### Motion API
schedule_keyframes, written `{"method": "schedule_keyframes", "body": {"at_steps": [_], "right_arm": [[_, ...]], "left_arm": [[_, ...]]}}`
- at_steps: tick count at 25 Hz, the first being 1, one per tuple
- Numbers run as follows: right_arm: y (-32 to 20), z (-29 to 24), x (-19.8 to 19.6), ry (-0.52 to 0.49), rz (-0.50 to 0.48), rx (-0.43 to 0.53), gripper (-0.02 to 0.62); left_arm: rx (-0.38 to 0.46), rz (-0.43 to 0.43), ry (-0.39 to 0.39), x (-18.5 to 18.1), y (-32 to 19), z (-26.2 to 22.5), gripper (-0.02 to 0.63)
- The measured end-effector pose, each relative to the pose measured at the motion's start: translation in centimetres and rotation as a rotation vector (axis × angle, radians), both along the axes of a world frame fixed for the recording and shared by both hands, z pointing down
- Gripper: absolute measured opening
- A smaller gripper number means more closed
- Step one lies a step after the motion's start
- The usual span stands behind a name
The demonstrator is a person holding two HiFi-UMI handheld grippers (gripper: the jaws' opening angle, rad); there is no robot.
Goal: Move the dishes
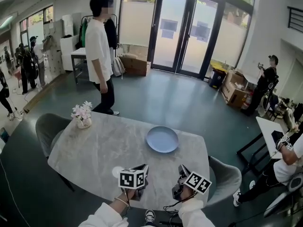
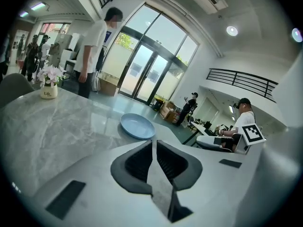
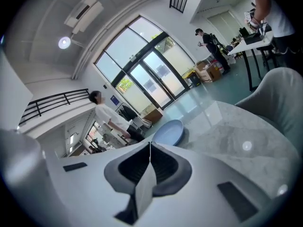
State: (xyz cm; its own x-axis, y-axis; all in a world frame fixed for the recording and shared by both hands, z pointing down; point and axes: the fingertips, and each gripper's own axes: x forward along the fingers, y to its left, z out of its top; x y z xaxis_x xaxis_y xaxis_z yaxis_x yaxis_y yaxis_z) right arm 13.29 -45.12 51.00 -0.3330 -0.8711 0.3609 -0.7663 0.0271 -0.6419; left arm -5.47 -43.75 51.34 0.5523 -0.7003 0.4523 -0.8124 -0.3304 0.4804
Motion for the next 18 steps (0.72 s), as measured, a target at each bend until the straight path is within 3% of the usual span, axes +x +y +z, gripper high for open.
{"method": "schedule_keyframes", "body": {"at_steps": [8,18], "right_arm": [[6.5,0.4,-3.1,0.031,-0.059,-0.002,0.058],[13.5,0.7,-3.7,0.078,-0.063,-0.008,0.058]], "left_arm": [[0.003,-0.022,0.0,-2.4,5.9,0.5,0.014],[0.013,-0.003,0.004,-2.6,11.8,0.3,0.014]]}}
